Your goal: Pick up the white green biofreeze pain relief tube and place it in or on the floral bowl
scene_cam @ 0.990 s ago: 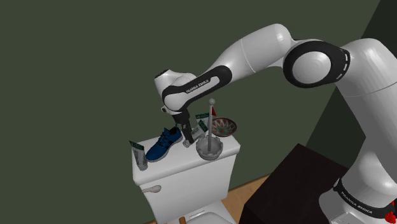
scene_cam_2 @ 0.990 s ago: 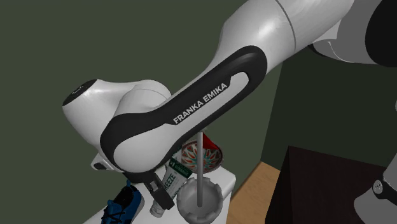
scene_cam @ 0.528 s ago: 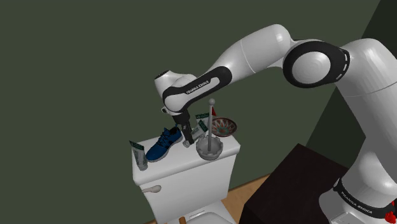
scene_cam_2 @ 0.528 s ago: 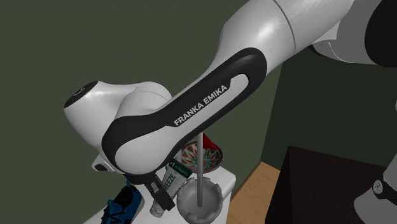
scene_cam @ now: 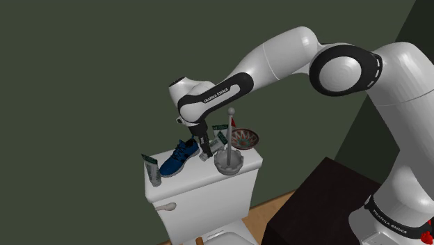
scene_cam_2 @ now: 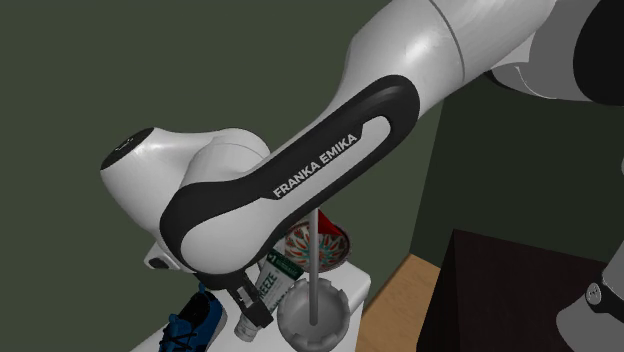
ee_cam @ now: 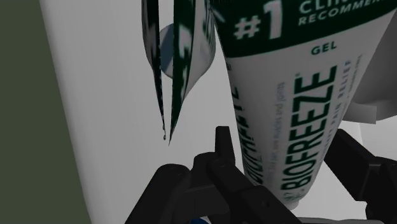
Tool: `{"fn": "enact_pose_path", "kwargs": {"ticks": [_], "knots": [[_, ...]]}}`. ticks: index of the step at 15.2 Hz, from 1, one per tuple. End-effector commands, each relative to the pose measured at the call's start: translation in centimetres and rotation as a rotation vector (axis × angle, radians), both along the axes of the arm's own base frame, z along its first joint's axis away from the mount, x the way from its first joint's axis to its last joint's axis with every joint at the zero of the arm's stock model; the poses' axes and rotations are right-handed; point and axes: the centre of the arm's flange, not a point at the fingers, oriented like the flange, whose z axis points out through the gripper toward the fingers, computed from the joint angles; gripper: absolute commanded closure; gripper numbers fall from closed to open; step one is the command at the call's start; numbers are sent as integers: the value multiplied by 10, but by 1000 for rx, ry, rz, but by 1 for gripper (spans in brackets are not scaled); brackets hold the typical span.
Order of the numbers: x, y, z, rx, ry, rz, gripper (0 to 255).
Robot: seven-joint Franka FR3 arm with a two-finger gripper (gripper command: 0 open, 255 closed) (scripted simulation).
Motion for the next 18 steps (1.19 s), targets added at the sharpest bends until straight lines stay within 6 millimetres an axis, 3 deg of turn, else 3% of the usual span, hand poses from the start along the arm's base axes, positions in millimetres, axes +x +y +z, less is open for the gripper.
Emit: {"fn": "enact_pose_path", "kwargs": {"ticks": [1,3,18], "knots": [[0,0,0,0,0,0,255],[0,0,0,0,0,0,255],[0,0,79,0,0,0,255]]}}
